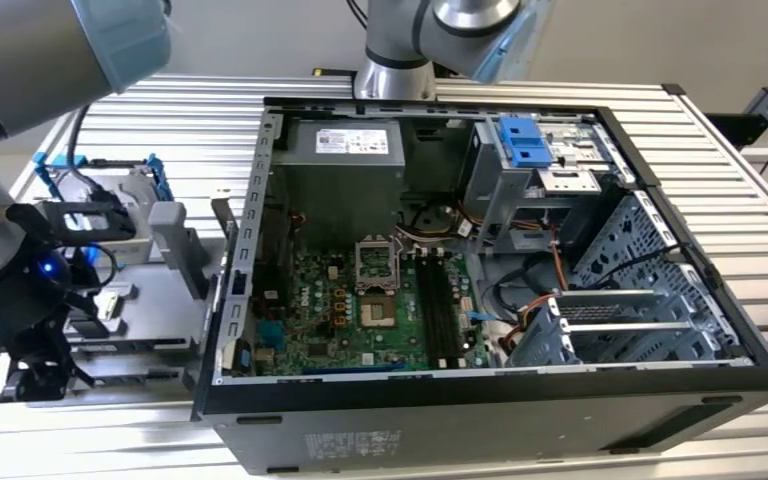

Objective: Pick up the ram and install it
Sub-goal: 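Pick up the ram and move it above insertion slot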

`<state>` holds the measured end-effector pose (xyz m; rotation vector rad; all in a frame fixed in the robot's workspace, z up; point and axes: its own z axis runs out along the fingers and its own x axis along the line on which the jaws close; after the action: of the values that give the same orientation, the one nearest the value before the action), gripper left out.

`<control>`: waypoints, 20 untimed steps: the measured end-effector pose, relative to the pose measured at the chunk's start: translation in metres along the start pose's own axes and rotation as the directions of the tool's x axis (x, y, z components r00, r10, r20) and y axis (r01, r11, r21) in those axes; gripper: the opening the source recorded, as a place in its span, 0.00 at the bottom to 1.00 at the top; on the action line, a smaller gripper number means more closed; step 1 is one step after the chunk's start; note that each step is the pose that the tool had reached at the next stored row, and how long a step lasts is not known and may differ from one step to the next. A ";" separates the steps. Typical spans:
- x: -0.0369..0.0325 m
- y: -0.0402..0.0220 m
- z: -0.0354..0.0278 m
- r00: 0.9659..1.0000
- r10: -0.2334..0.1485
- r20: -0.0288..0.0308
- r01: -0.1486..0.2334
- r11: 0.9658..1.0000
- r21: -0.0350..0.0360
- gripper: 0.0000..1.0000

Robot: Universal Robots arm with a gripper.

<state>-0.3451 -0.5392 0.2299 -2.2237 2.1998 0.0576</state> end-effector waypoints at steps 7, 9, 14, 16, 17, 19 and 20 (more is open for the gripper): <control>0.0078 0.0001 0.0056 1.000 0.000 0.000 0.000 1.000 0.000 1.00; 0.0100 0.0000 0.0078 1.000 0.000 0.000 0.000 1.000 0.000 1.00; 0.0126 0.0004 0.0136 1.000 0.000 -0.001 0.000 1.000 0.000 1.00; 0.0131 0.0009 0.0162 1.000 0.000 -0.001 0.000 1.000 0.000 1.00; 0.0131 0.0012 0.0175 1.000 0.000 -0.002 0.000 1.000 0.000 1.00; 0.0132 0.0018 0.0202 1.000 0.000 -0.005 0.000 1.000 0.000 1.00; 0.0133 0.0022 0.0219 1.000 0.000 -0.007 0.000 1.000 0.000 1.00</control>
<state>-0.3475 -0.5517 0.2076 -2.2275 2.2037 0.0494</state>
